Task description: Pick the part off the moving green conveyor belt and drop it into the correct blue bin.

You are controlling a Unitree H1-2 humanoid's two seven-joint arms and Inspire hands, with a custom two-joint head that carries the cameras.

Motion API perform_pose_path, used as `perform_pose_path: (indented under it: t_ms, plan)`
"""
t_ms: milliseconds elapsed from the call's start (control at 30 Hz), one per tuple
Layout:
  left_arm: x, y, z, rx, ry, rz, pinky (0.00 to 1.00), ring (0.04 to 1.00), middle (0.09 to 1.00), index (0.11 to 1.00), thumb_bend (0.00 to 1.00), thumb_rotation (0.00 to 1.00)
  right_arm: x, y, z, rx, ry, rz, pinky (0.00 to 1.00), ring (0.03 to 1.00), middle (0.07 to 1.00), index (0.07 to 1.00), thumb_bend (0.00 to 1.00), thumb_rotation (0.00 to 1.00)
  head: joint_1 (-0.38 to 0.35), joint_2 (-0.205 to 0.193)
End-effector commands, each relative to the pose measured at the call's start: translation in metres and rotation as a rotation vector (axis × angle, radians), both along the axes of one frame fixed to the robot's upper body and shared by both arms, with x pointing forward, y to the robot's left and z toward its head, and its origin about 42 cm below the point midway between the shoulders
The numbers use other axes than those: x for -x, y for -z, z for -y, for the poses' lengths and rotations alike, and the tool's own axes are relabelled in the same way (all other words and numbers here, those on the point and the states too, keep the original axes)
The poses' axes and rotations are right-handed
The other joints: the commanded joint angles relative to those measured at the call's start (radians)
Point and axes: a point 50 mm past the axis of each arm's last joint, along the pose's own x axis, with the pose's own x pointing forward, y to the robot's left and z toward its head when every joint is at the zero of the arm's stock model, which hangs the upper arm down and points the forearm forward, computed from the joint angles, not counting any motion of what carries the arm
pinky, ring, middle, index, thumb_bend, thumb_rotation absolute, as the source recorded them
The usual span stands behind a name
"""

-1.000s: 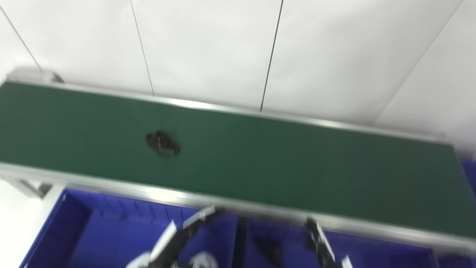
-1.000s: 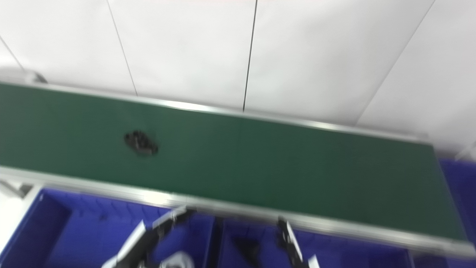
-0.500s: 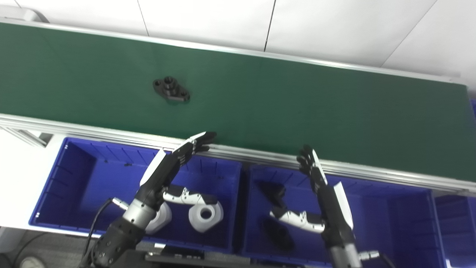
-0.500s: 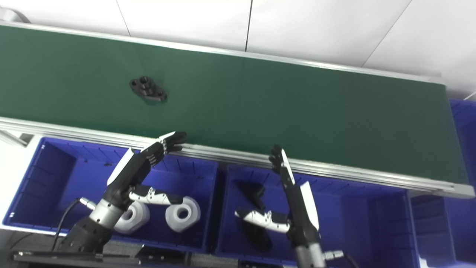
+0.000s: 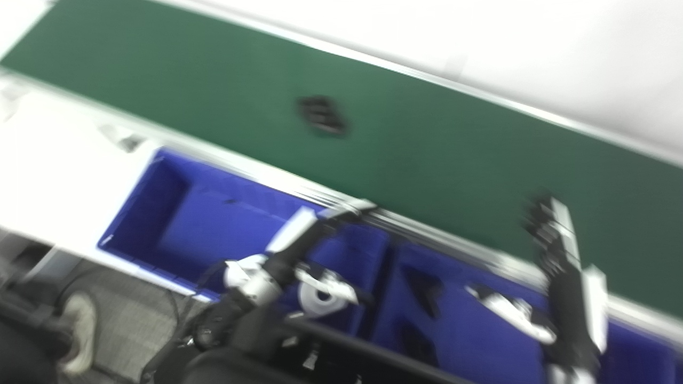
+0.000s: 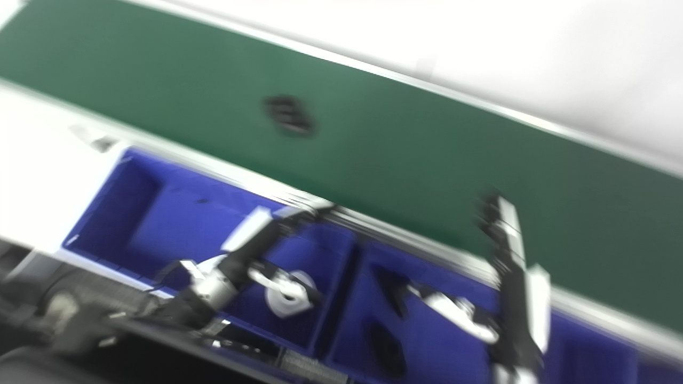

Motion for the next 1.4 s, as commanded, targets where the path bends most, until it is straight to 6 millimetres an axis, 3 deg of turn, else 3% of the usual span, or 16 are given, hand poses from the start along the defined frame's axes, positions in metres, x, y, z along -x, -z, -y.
perform_pose_path:
  t_ms: [0, 233, 633, 867, 1200, 1367]
  plan:
    - [-0.001, -0.004, 0.006, 0.001, -0.009, 0.059, 0.83, 0.868, 0.881, 0.830, 0.90, 0.26, -0.010, -0.014, -0.002, 0.010, -0.032, 0.077, 0.89, 0.930, 0.952, 0.977, 0.88, 0.47, 0.003, -0.007]
    - [-0.002, 0.006, 0.012, -0.014, -0.015, 0.044, 0.81, 0.856, 0.880, 0.829, 0.90, 0.23, -0.036, -0.024, -0.004, 0.053, -0.039, 0.113, 0.85, 0.904, 0.930, 0.959, 0.87, 0.45, -0.051, -0.052]
    - [-0.002, 0.012, 0.001, -0.037, -0.020, 0.045, 0.81, 0.851, 0.879, 0.821, 0.91, 0.21, -0.079, -0.035, -0.015, 0.137, 0.007, 0.148, 0.74, 0.820, 0.860, 0.922, 0.88, 0.44, -0.184, -0.063]
    - [-0.002, 0.011, -0.021, -0.112, -0.007, 0.074, 0.80, 0.853, 0.882, 0.826, 0.91, 0.24, -0.105, -0.050, -0.038, 0.180, -0.008, 0.129, 0.71, 0.773, 0.842, 0.901, 0.88, 0.41, -0.263, -0.075]
    - [0.001, 0.008, -0.047, -0.144, 0.053, 0.052, 0.81, 0.864, 0.888, 0.823, 0.93, 0.24, -0.142, -0.073, -0.083, 0.295, 0.001, 0.128, 0.66, 0.742, 0.799, 0.860, 0.87, 0.41, -0.532, -0.064]
    - [-0.003, 0.012, -0.052, -0.144, 0.056, 0.038, 0.84, 0.875, 0.894, 0.828, 0.93, 0.27, -0.159, -0.075, -0.106, 0.333, 0.009, 0.098, 0.63, 0.720, 0.796, 0.844, 0.88, 0.40, -0.613, -0.062]
